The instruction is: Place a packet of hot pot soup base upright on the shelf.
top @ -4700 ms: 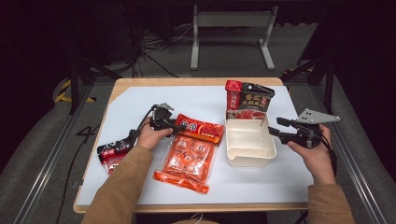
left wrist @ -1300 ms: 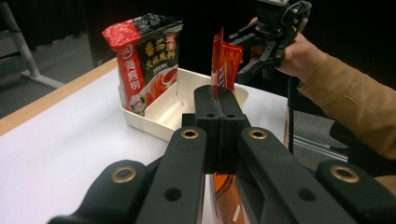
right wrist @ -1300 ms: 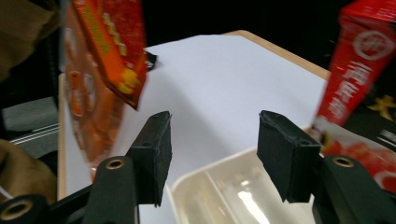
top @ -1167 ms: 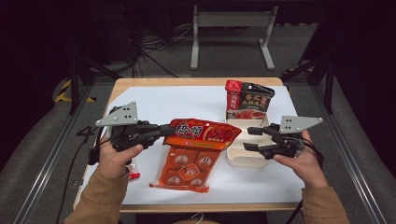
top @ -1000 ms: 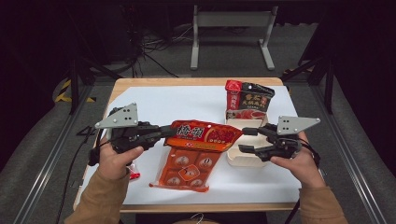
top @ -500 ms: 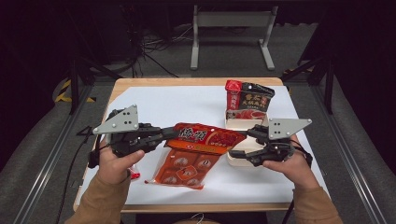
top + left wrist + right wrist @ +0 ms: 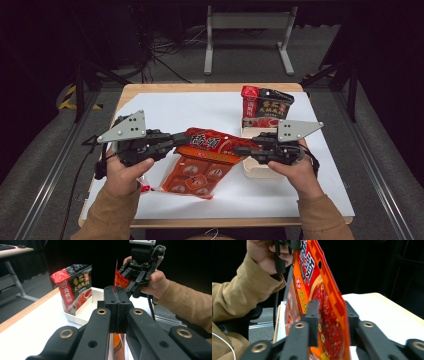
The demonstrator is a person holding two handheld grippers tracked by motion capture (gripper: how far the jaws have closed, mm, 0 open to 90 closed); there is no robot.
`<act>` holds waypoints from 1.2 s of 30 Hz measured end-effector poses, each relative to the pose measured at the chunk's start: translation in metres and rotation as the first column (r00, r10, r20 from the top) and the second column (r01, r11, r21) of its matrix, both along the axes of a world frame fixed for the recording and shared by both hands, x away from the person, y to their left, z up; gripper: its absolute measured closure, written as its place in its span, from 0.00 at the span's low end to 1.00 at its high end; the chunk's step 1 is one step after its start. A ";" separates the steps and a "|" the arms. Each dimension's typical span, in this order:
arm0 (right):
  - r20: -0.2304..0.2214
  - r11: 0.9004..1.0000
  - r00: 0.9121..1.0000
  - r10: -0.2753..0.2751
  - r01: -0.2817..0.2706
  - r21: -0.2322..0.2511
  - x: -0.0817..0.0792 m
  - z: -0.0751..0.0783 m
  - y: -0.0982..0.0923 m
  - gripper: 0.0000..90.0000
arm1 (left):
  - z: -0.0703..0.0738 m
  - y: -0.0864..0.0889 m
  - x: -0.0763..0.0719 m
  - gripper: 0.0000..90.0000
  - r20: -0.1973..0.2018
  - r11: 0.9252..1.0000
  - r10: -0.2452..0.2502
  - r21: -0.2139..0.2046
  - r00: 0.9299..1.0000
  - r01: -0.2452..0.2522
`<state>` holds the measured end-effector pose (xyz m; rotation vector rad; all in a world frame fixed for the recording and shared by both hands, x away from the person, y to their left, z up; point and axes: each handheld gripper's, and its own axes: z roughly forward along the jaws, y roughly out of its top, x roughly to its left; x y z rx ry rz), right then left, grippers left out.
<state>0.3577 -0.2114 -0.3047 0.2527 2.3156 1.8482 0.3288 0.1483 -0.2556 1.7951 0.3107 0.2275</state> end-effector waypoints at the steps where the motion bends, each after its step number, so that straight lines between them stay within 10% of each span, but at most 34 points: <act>1: 0.001 1.000 1.000 0.003 -0.003 -0.003 0.001 0.000 0.001 0.90 | 0.000 0.001 0.001 1.00 0.004 1.000 0.003 0.000 1.000 -0.003; 36: -0.025 0.993 0.997 -0.070 0.068 -0.092 -0.007 0.050 0.024 1.00 | -0.017 0.024 0.030 0.89 -0.065 0.990 0.120 -0.063 0.991 -0.124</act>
